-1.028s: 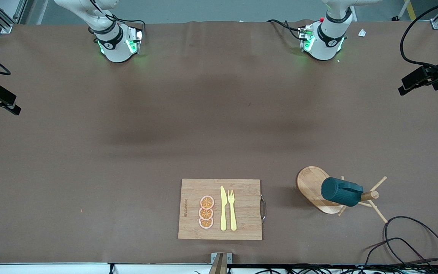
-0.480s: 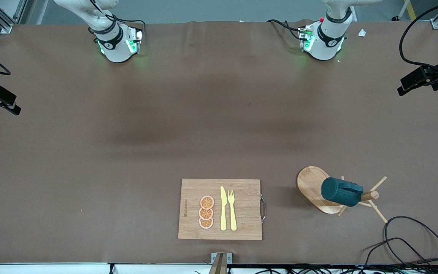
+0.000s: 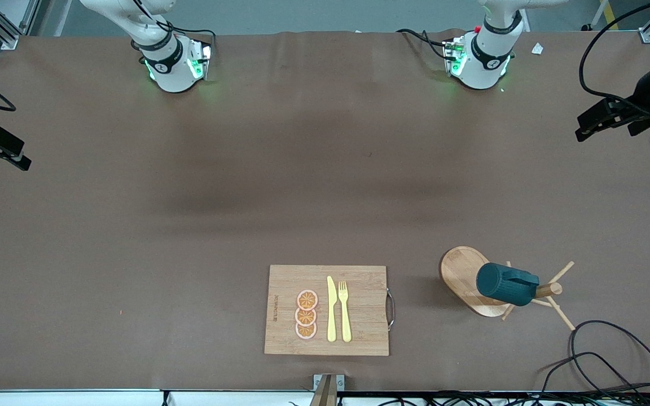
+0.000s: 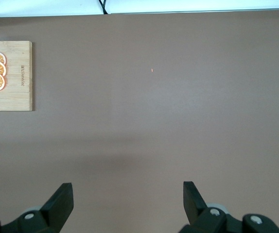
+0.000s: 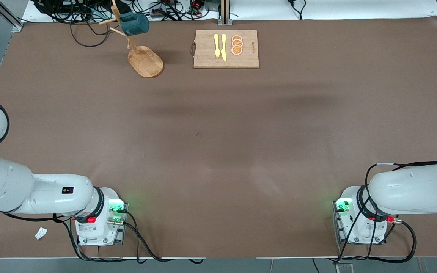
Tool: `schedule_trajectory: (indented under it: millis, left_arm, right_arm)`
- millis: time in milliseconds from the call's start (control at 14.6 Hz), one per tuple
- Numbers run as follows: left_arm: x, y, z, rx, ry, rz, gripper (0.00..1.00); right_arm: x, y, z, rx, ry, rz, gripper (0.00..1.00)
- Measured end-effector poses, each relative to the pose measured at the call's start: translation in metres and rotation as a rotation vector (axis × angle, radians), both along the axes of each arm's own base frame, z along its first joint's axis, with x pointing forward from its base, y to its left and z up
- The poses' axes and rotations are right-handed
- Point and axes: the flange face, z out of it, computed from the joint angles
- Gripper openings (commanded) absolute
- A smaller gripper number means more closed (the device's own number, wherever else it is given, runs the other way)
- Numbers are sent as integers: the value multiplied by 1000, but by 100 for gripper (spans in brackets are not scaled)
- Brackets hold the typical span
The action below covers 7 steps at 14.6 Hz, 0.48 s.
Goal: Pass cup and hang on rack
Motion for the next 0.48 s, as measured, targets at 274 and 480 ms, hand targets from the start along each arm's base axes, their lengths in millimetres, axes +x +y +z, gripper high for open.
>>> schedule_trajectory:
  millis: [274,480]
  left_arm:
    - [0,-4,-1,15,1,-10,100]
    - [1,-3,-1,14,-4,-7,100]
  right_arm:
    - [0,0,0,0,0,0,100]
    - [0,0,0,0,0,0,100]
